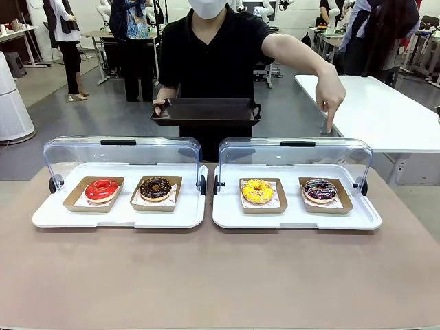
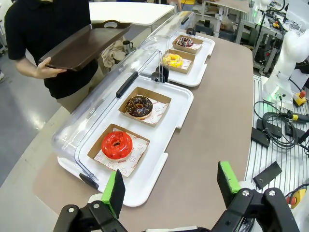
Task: Provide the desired donut to the person.
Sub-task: Pick up and lift the Paper togo box containing the Donut pointed at by the person.
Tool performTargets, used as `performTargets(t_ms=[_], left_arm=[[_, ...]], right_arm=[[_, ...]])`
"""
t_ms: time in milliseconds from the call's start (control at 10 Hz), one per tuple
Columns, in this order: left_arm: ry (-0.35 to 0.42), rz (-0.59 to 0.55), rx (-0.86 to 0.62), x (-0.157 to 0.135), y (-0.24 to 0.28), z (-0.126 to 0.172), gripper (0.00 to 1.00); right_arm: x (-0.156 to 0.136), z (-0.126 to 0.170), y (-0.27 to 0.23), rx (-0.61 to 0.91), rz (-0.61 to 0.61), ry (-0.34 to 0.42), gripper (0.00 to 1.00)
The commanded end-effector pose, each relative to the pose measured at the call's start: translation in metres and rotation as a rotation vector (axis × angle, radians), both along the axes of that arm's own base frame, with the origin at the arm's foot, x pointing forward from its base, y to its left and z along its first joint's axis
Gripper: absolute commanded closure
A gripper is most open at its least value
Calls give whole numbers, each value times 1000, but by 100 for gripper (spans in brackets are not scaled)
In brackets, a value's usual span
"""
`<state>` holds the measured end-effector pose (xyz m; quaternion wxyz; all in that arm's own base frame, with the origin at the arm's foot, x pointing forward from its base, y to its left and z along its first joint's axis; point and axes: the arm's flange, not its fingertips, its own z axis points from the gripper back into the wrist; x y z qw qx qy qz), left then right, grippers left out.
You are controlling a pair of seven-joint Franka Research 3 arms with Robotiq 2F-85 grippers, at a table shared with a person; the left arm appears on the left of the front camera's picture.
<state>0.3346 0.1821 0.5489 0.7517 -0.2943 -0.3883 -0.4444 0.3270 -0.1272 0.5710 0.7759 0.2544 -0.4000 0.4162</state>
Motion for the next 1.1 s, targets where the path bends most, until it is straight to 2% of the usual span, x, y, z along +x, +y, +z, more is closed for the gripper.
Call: performTargets(t_ms=[0,800,1000], left_arm=[[-21,-3,-16,1,1,1,0],[-21,-3,-16,1,1,1,0],[-21,-3,-16,1,1,1,0]], right_arm=[[0,0,0,13,8,-9,0],[0,0,0,0,0,0,0],[7,2,29,-258,92,23,0]])
